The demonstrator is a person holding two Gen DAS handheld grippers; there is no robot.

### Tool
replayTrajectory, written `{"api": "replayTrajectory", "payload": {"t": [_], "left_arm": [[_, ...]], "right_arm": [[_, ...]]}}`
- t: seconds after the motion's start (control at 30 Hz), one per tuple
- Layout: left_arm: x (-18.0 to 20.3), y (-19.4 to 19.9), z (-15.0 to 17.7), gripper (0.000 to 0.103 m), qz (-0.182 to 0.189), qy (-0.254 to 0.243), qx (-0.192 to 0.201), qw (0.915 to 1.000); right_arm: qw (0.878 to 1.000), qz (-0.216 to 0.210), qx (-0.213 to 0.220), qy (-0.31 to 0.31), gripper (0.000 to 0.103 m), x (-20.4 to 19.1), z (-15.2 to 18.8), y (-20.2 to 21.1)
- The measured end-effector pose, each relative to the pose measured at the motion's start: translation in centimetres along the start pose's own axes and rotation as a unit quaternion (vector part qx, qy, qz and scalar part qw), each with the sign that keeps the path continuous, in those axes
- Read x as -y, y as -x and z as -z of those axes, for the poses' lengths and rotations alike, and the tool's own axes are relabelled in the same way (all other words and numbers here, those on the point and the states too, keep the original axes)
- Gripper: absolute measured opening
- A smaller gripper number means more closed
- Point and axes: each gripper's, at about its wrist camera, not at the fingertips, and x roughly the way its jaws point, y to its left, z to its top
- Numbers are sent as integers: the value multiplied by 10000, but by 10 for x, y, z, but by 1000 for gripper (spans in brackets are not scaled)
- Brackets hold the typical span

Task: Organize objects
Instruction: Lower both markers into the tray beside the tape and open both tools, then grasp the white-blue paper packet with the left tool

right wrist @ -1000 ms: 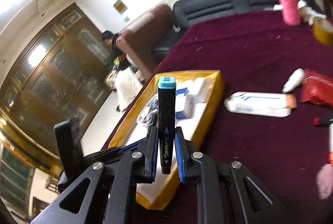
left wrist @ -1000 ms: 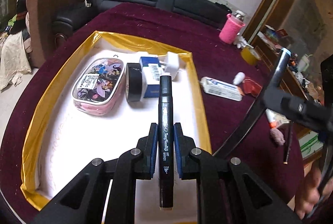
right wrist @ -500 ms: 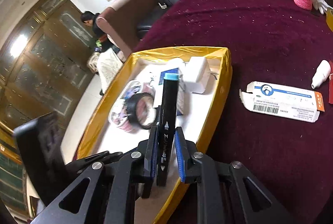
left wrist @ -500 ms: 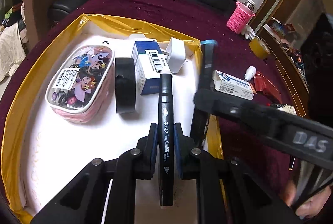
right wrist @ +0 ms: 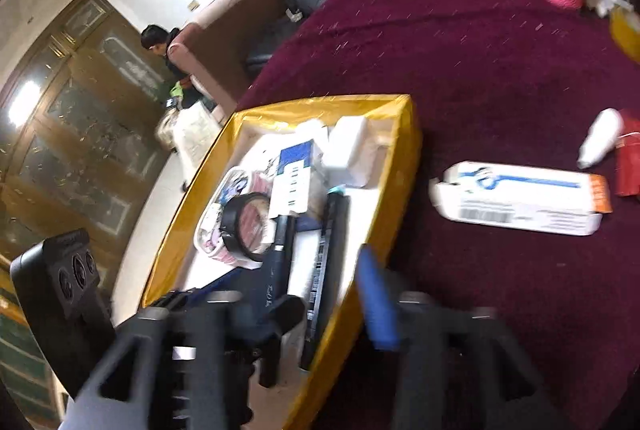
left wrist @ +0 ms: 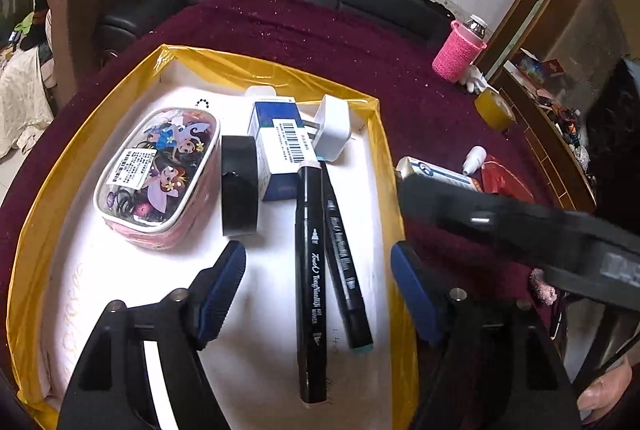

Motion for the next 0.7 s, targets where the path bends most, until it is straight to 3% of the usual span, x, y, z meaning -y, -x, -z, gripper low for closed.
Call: {"api": "replayTrajectory", "payload": {"t": [0.03, 0.17, 0.3, 0.33, 0.53, 0.7], "left_arm": [[0, 2, 0, 75, 9, 20, 22, 10000], [2, 3, 0, 80, 69, 179, -3, 9998], [12, -3, -1, 80, 1129, 296, -269, 9928], [15, 1, -2, 80, 1253, 299, -210, 9914], [28, 46, -5, 83, 469, 28, 483, 9977], [58, 64, 4, 89, 491, -320, 605, 9964]], "right_arm": [[9999, 78, 128, 49, 83, 0, 1, 7], [9978, 375, 480, 278, 83, -1, 7, 34], [9977, 291, 600, 151, 84, 7, 14, 52], [9977, 264, 610, 104, 84, 10, 15, 56], [9954, 339, 894, -87, 84, 36, 20, 93], [9811, 1025, 1642, 47, 88, 61, 28, 157]]}}
